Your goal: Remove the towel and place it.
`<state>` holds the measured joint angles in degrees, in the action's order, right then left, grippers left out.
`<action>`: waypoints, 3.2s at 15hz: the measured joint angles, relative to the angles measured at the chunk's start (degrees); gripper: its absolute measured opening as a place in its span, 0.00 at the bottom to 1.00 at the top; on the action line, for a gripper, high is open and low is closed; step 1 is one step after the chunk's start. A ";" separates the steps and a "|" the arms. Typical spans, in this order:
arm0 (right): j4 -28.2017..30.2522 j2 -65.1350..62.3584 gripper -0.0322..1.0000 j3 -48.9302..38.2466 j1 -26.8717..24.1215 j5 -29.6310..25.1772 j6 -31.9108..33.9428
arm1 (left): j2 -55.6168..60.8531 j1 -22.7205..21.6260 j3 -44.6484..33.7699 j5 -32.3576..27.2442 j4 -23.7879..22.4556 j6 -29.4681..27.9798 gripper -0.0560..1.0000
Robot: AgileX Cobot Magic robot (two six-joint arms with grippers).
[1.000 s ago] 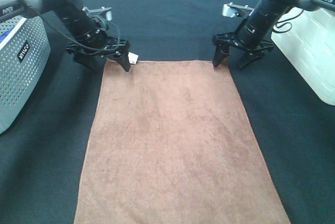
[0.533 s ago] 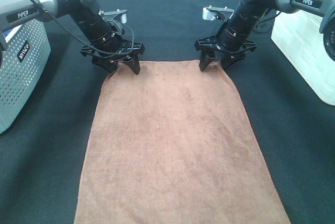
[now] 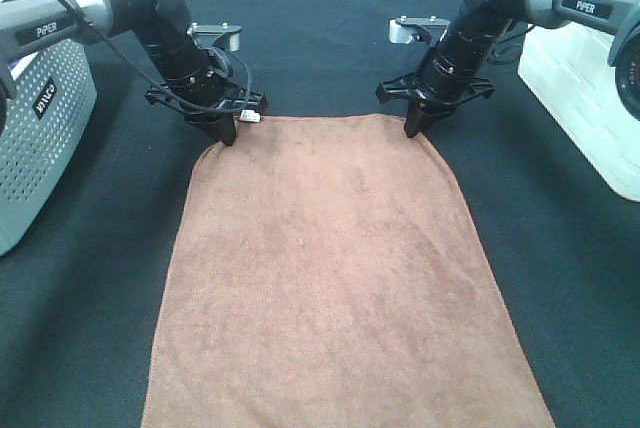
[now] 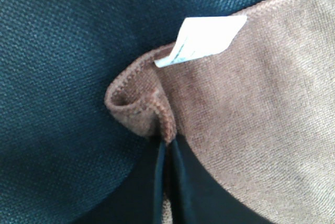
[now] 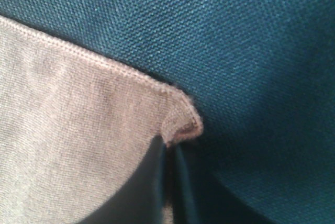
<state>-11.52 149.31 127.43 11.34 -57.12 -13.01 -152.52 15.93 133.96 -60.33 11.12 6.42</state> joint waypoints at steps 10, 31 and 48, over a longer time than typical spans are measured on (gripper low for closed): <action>7.22 -2.12 0.03 3.21 0.11 12.49 0.52 | -1.43 0.40 12.20 0.11 -8.82 0.11 0.06; 9.22 3.50 0.03 6.47 -0.74 28.19 4.53 | -8.02 0.00 13.29 30.08 -10.37 3.44 0.06; 6.30 5.44 0.68 6.47 -2.29 32.77 4.47 | -10.14 -0.06 13.29 38.90 -9.28 0.69 0.77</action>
<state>-5.21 154.76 133.90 9.05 -24.35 -8.54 -162.66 15.87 147.25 -21.43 1.83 7.10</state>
